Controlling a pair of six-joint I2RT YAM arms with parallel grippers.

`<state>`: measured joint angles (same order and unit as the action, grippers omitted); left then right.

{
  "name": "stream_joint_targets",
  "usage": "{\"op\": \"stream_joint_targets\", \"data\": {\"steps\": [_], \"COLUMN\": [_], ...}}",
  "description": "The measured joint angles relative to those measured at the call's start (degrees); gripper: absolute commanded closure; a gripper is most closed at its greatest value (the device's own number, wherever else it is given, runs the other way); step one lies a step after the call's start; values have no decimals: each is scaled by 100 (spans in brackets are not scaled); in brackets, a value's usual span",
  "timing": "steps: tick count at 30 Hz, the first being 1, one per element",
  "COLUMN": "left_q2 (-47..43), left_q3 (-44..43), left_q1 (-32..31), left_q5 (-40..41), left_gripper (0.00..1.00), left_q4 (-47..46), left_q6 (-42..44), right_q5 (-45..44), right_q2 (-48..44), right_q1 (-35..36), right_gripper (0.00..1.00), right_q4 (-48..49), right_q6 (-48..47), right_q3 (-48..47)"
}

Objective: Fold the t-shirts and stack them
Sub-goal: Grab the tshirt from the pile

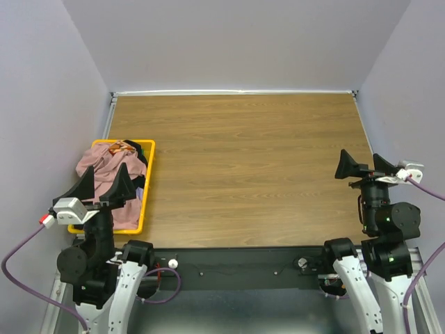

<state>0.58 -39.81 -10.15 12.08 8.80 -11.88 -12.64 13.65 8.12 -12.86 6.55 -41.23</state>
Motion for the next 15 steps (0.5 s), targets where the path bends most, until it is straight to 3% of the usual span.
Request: {"op": "stream_joint_targets", "data": {"steps": [7,15], "left_q2": [225,3432], "left_q3": [-52,-809], "left_q1": [0,0], "left_q5": [216,743], "left_gripper": [2,1], "left_q4": [72,363], "left_q6": [-105,-876], "right_q5": [190,538], "right_q2": [264,437], "right_q1": [0,0], "right_gripper": [0,0], "right_q4": [-35,-33], "right_q6": [-17,127], "right_q3": [0,31]}}
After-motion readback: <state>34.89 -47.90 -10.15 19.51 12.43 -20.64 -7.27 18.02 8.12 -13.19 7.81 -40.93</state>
